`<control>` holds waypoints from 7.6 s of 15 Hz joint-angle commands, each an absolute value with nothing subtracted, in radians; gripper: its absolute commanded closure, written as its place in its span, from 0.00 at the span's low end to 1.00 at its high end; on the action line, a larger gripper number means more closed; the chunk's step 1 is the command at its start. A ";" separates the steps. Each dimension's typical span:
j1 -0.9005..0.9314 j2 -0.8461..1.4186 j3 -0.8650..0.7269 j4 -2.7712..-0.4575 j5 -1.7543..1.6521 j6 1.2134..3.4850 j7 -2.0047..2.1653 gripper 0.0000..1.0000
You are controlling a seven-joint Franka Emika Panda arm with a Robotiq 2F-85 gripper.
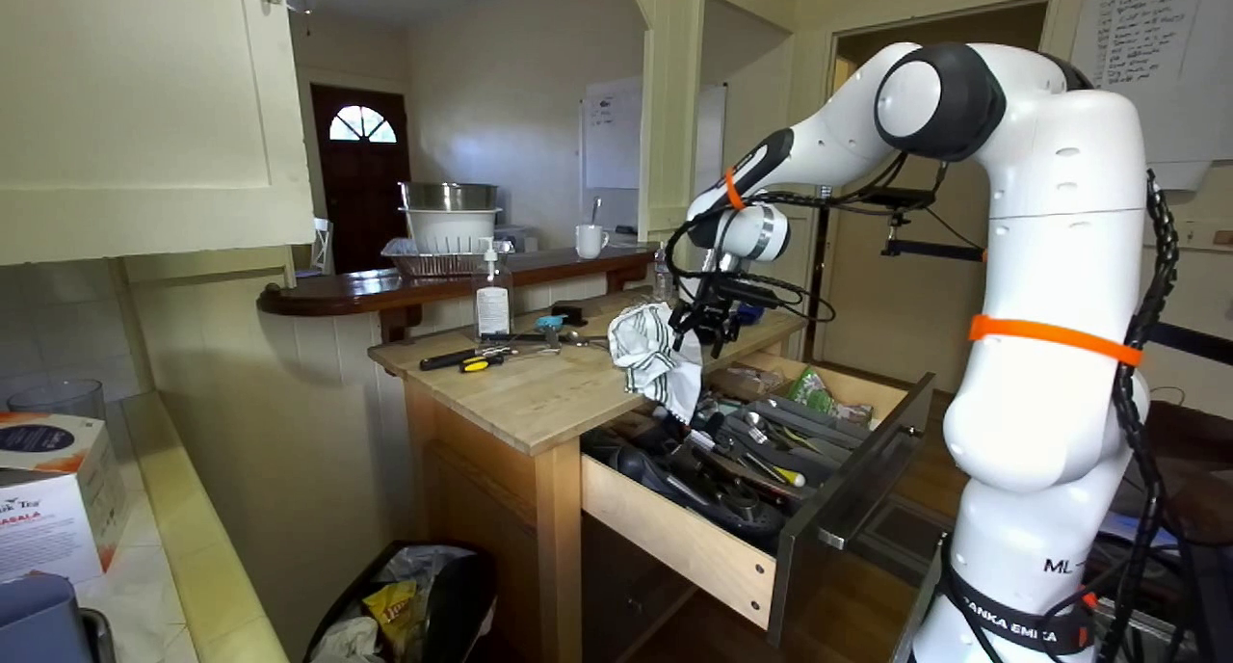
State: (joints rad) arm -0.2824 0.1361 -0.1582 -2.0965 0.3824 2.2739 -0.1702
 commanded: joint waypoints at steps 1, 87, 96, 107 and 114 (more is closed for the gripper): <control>-0.285 0.134 -0.145 -2.081 0.580 2.179 -0.250 0.00; -0.089 0.347 -0.117 -1.880 -0.012 2.559 0.011 0.00; -0.063 0.324 -0.088 -1.897 -0.001 2.535 0.022 0.00; 0.058 0.280 -0.114 -1.942 -0.254 2.436 0.225 0.00; 0.057 0.249 -0.042 -2.006 -0.209 2.387 0.198 0.00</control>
State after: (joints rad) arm 0.0544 0.2820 -0.0505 -1.9630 -0.2213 2.4171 0.2094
